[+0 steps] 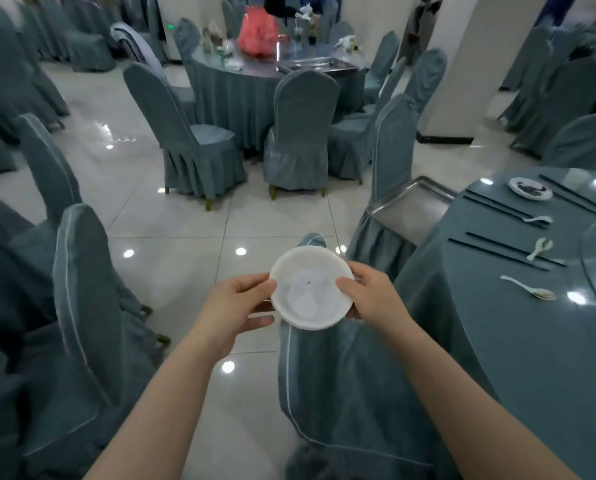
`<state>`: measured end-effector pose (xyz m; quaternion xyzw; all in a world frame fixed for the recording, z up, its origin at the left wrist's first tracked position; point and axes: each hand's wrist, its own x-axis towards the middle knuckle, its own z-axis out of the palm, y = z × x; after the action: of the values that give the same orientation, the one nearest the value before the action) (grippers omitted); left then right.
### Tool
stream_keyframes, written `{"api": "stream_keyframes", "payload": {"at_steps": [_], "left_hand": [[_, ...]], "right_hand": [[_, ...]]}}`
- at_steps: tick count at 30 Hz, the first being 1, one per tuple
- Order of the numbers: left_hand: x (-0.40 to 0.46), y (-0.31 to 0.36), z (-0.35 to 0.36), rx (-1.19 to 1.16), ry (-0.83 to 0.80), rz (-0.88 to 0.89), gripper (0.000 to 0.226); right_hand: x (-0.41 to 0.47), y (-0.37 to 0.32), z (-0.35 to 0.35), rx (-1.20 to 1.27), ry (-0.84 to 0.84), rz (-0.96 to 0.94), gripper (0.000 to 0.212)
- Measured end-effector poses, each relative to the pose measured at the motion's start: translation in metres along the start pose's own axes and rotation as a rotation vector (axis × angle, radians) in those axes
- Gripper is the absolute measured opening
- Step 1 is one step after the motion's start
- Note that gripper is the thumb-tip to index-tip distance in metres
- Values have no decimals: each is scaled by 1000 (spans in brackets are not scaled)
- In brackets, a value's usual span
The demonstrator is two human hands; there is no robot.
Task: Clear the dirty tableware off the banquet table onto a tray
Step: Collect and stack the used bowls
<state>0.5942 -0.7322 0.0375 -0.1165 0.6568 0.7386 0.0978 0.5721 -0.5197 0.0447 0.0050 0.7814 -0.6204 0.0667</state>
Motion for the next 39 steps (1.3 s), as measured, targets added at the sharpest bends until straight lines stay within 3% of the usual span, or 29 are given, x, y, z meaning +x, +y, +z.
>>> {"api": "stream_keyframes", "payload": {"at_steps": [6,9,13,19,26,31,39], "left_hand": [[61,46,-119,4,0,0,10],[94,63,-167,-12,23,-15,18],[137,68,-210,-12,66,-57,20],[197,66,-242,-79,136,-123,19],[311,101,-231,-76,184,-165,11],[413,132,-188,-22,140,-196,14],[574,146,-77,-2,-47,-310,29]], "right_hand": [[76,-37,107,-6,-7,-26,20],[109,-45,144,-16,-90,-28,16],[157,-50,175,64,-293,109,25],[242,-52,191,58,-533,358,44],[381,-53,176,1,-651,350,37],[464,-36,132,81,-542,334,23],[532,2,43,230,-76,388,39]]}}
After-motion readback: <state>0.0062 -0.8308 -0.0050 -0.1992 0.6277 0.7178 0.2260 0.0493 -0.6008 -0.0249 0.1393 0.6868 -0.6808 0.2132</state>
